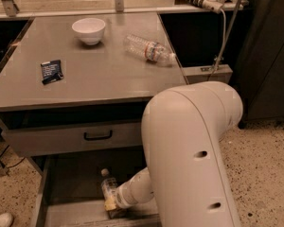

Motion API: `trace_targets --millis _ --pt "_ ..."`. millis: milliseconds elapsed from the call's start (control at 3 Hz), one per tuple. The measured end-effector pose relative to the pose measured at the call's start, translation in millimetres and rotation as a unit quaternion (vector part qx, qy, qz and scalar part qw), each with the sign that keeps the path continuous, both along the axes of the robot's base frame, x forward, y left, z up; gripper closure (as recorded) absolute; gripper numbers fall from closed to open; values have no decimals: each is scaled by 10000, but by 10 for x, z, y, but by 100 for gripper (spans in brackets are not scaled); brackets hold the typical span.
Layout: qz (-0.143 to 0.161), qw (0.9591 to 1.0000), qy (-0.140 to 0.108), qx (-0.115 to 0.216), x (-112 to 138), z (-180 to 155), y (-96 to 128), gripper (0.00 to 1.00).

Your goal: Place blue plastic bottle into middle drawer

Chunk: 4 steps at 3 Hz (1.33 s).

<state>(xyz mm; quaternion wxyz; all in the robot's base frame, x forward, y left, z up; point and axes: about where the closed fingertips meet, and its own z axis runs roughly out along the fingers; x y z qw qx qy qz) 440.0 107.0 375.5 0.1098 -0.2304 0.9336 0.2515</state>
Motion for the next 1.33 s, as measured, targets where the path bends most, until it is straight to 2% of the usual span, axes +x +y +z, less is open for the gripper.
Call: trace_targets --millis 1000,1333 --pt "0 10000 0 0 0 0 0 13" --pt "1 10000 0 0 0 0 1 0"
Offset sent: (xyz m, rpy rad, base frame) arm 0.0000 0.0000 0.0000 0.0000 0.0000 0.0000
